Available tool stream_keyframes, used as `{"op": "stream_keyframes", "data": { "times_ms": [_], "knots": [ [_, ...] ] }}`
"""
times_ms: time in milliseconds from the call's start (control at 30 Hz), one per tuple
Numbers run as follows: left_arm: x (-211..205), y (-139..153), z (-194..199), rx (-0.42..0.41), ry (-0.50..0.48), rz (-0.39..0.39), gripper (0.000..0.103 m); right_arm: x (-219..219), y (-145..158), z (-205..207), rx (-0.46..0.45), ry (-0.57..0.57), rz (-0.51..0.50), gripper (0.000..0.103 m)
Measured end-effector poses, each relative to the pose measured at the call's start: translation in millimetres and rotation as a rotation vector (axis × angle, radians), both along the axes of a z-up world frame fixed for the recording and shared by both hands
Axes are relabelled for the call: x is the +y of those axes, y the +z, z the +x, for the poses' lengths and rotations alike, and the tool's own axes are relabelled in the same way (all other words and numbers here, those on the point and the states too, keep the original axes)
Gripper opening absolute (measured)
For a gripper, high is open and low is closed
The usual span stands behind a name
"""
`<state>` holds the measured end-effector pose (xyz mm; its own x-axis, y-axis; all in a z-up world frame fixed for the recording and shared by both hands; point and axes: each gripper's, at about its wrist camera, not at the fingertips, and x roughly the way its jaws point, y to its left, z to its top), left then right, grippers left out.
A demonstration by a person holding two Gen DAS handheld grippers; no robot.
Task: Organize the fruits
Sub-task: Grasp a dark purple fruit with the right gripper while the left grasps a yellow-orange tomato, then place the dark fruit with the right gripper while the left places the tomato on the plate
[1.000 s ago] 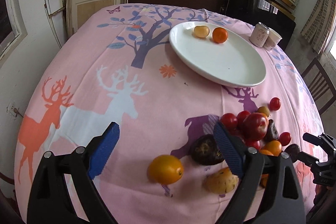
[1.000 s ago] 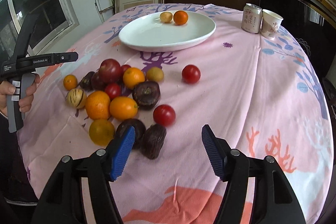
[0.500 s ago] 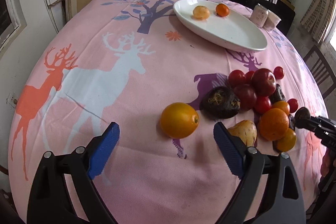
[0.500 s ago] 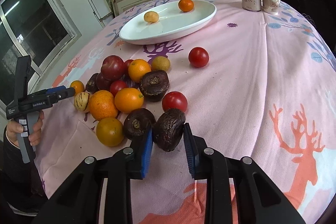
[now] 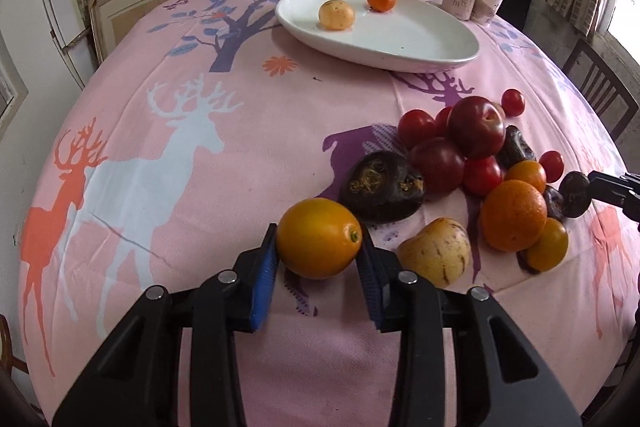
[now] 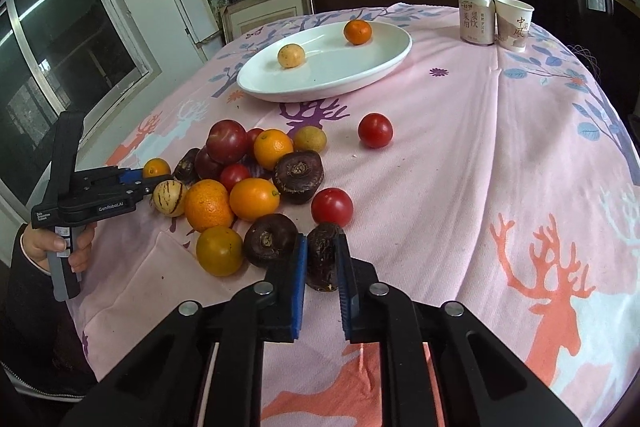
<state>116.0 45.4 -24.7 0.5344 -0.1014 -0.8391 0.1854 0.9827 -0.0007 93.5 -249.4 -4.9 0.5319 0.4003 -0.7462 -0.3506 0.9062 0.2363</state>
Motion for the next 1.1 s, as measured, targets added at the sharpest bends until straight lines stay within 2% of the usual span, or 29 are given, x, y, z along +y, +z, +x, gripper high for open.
{"op": "stream_keyframes", "data": {
  "times_ms": [33, 67, 100, 133, 300, 367, 467, 500, 533, 567, 633, 833, 1000, 1100],
  "knots": [
    [0.0, -0.3, 1.3, 0.003, 0.001, -0.001, 0.037, 1.0, 0.8, -2.0, -0.012, -0.005, -0.006, 0.037],
    [0.1, -2.2, 2.7, 0.008, 0.003, -0.003, 0.037, 1.0, 1.5, -4.0, -0.024, -0.011, -0.006, 0.049],
    [0.5, -4.8, 4.7, 0.018, 0.006, -0.001, 0.037, 1.4, 2.1, -6.2, -0.043, -0.025, -0.018, 0.069],
    [0.2, -7.7, 6.5, 0.024, 0.009, -0.003, 0.037, 3.1, 2.4, -7.6, -0.061, -0.035, -0.047, 0.071],
    [-0.2, -8.8, 7.6, 0.013, 0.010, -0.008, 0.037, 15.6, -10.7, -0.2, -0.026, -0.018, -0.125, 0.071],
    [0.1, -9.0, 8.1, 0.014, 0.009, -0.009, 0.037, 20.1, -16.7, 6.2, -0.013, -0.021, -0.142, 0.067],
    [0.0, -8.9, 8.3, 0.010, 0.007, -0.003, 0.037, 18.5, -24.9, 17.3, 0.022, -0.006, -0.091, 0.061],
    [-0.1, -9.0, 8.1, 0.007, 0.006, -0.002, 0.037, 15.3, -26.9, 20.8, 0.043, 0.008, -0.046, 0.055],
    [0.2, -9.1, 8.3, 0.005, 0.005, -0.003, 0.037, 12.6, -28.3, 23.0, 0.066, 0.031, 0.007, 0.039],
    [0.4, -9.2, 8.5, 0.004, 0.004, -0.004, 0.037, 11.4, -28.6, 23.3, 0.073, 0.033, 0.014, 0.039],
    [0.2, -9.3, 8.3, 0.003, 0.002, -0.003, 0.037, 15.3, -27.7, 18.3, 0.059, 0.038, -0.013, 0.038],
    [1.4, -3.7, 6.8, -0.005, 0.007, -0.018, 0.037, 7.6, -16.3, 9.3, 0.024, 0.024, -0.004, 0.038],
    [-0.7, 27.0, 4.0, -0.068, -0.001, -0.050, 0.037, 0.5, 16.7, 15.5, -0.073, 0.010, 0.001, 0.038],
    [-13.1, 45.3, 17.1, -0.092, -0.014, -0.056, 0.037, 10.2, 40.3, 34.2, -0.145, 0.024, -0.017, 0.038]
  ]
}}
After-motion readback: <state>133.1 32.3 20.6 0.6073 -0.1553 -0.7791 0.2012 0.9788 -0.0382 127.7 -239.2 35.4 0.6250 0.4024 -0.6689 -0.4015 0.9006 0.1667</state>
